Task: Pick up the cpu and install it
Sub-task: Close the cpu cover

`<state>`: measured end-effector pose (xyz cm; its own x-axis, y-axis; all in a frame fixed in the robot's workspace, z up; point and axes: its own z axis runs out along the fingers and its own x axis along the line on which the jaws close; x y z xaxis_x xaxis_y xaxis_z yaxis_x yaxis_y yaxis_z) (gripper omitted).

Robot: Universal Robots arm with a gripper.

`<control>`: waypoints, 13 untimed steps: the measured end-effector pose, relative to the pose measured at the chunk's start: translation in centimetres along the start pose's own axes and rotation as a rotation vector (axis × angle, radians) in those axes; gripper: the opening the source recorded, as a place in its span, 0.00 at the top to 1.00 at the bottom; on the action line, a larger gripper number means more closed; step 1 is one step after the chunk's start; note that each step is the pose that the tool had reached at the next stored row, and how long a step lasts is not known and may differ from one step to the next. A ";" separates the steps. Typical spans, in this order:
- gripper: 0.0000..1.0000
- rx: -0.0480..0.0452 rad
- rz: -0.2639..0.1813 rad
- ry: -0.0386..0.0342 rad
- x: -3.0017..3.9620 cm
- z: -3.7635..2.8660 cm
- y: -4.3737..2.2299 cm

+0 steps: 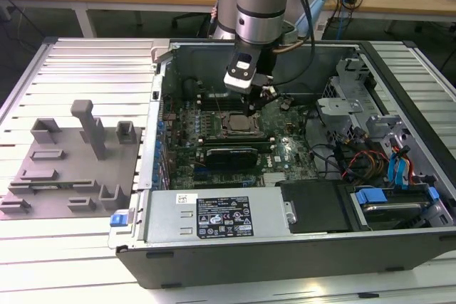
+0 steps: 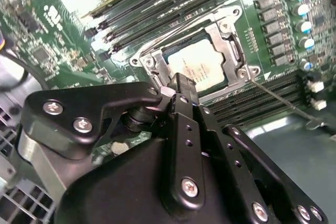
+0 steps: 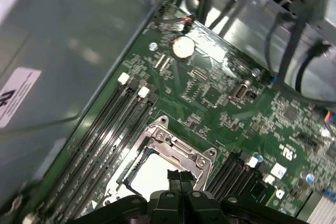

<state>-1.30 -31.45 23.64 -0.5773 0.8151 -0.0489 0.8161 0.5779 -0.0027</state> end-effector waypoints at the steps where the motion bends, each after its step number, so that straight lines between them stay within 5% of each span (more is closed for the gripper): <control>1: 0.89 -0.0009 -0.020 -0.0001 0.00 0.00 0.00; 8: 0.89 -0.0074 -0.155 -0.0006 0.00 0.03 0.00; 10: 0.89 -0.0113 -0.234 -0.0009 0.00 0.04 0.00; 13: 0.89 -0.0144 -0.297 -0.0011 0.00 0.06 0.00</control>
<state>-1.30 -31.45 23.58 -0.7906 0.6104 -0.0491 0.6112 0.7914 -0.0029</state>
